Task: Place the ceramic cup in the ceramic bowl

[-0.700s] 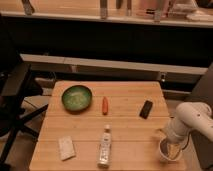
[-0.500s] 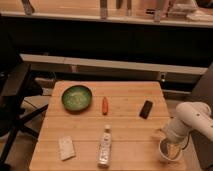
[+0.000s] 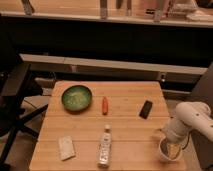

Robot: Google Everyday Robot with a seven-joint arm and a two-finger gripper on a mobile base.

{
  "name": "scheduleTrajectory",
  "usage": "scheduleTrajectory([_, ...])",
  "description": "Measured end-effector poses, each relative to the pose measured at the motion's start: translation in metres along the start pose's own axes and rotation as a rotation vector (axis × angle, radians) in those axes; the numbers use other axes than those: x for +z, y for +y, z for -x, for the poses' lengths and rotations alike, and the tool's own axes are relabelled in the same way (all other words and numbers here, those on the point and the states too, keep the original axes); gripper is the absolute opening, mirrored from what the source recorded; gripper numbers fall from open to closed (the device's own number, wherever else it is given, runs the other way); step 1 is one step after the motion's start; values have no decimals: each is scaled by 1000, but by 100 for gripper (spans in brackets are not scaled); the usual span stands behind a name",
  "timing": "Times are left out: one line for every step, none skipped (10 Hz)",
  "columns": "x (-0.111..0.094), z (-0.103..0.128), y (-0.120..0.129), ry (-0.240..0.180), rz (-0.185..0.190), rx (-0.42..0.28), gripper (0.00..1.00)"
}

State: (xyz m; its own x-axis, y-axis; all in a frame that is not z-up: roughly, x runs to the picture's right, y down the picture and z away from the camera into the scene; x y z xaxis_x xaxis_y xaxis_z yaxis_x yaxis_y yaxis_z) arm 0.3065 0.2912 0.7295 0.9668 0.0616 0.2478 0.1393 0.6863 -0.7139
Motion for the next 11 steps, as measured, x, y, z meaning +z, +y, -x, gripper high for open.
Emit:
scheduleTrajectory([0,0,0,1,1,-1,80])
scheduleTrajectory([0,0,0,2,2,-2,80])
scheduleTrajectory([0,0,0,3,2,-2,80])
scheduleTrajectory([0,0,0,3,3,-3,80])
scheduleTrajectory([0,-1,0,4,5,-4,80])
scheduleTrajectory([1,-1,-1,5,7,-5,80])
scheduleTrajectory([1,-1,-1,6,8,-7,80])
scheduleTrajectory([1,-1,-1,7,9,-8,80])
scheduleTrajectory([1,-1,-1,7,9,-9,80])
scheduleTrajectory([1,-1,-1,8,10,-9,80])
scheduleTrajectory([1,-2,-1,8,11,-9,80])
